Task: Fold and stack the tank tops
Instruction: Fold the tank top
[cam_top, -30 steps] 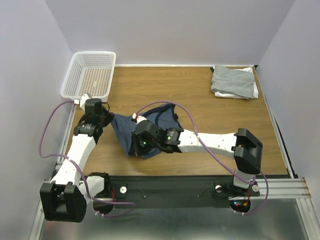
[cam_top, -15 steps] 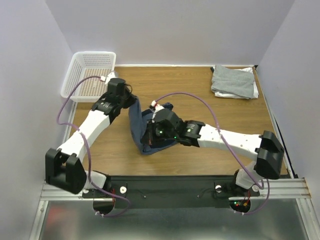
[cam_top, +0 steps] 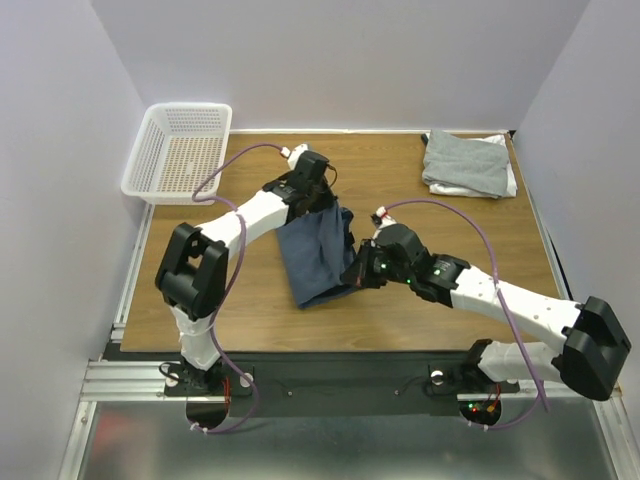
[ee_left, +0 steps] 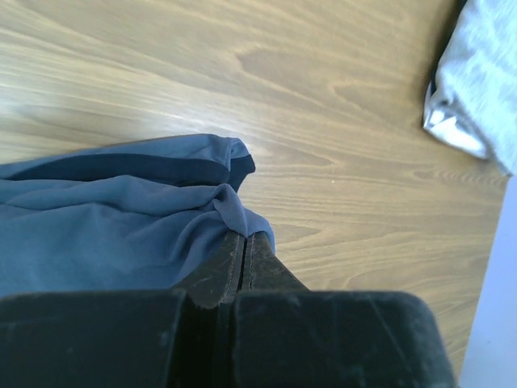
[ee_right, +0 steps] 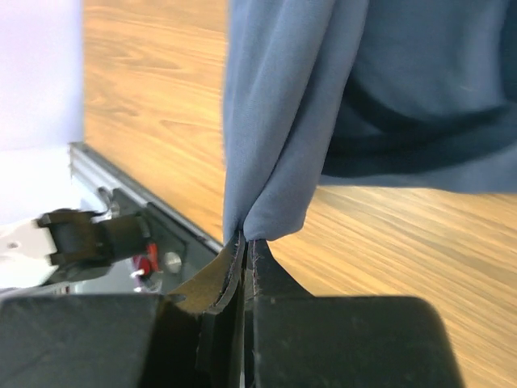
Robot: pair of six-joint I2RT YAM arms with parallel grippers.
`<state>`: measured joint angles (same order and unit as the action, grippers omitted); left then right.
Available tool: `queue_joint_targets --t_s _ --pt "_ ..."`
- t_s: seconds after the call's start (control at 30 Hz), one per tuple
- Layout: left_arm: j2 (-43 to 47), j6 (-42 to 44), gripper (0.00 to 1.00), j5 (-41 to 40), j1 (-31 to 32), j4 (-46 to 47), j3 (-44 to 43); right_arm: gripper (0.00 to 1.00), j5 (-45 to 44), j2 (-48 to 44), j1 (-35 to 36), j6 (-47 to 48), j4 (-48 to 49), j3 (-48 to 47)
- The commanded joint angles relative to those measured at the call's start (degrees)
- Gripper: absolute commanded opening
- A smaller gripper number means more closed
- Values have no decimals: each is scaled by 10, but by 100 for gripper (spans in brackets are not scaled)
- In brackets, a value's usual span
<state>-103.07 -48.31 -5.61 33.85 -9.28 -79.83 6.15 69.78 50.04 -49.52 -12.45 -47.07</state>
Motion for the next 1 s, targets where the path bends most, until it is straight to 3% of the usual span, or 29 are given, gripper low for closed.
queue_joint_targets --t_s 0.0,0.13,0.27,0.3,0.4,0.53,0.63,0.73,0.97 --pt "-23 -2 0 -23 6 65 -52 2 26 -37 -6 -14 -1 53" --pt "-60 18 0 3 17 105 -60 9 10 -61 -24 -23 -2 94" --pt "-64 45 24 35 27 141 -56 41 -18 -103 -32 -44 -11 129" --pt "-62 49 34 41 27 153 -51 54 -25 -123 -33 -51 -26 132" --pt "-41 62 46 45 26 173 -37 67 -65 -151 -33 -54 -70 124" --pt "3 65 50 25 18 156 -15 67 -114 -157 -34 -36 -117 84" --pt "53 36 49 -17 3 109 27 65 -141 -99 -33 2 -126 28" --pt "121 17 42 -42 -9 94 92 62 -152 -12 -33 31 -123 -35" --pt "203 6 22 14 -18 82 234 56 -179 139 -70 94 -94 -151"
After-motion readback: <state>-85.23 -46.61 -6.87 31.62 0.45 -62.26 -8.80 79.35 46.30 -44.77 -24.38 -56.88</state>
